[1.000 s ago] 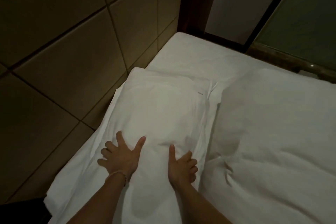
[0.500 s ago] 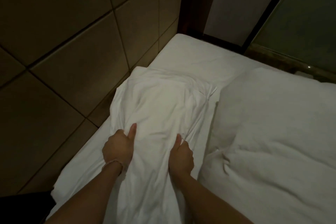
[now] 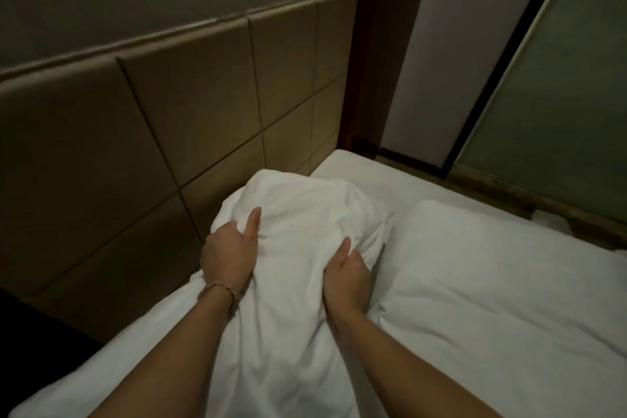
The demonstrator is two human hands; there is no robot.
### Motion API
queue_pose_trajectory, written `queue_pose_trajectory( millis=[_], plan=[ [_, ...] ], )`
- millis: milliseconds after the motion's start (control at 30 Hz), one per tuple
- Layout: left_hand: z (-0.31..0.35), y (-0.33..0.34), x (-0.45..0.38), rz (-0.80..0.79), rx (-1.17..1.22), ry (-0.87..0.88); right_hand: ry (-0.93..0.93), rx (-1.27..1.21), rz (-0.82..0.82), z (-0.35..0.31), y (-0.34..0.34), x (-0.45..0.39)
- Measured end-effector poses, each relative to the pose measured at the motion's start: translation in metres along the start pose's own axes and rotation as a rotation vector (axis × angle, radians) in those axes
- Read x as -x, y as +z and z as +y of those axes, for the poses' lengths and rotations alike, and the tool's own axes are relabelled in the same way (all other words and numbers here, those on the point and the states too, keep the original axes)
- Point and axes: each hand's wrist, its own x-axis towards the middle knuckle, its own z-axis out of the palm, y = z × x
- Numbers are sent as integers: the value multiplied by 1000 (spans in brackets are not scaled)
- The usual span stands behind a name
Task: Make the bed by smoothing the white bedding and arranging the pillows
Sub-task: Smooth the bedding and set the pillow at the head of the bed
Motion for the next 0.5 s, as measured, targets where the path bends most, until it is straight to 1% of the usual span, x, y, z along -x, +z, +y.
queue_pose_trajectory(
  millis=[167,300,400,500],
  plan=[
    [57,-56,45,79,160,-3,-114,-77,66,-38,-91,-3],
    [120,-86,94,73,315,63,-148,-93,113,-49,-183,-5],
    [164,-87,130,61,394,92,-182,-82,188,-37,-245,-12],
    [201,-73,166,18,456,82,-195,-37,272,-13,-298,-19]
  ],
)
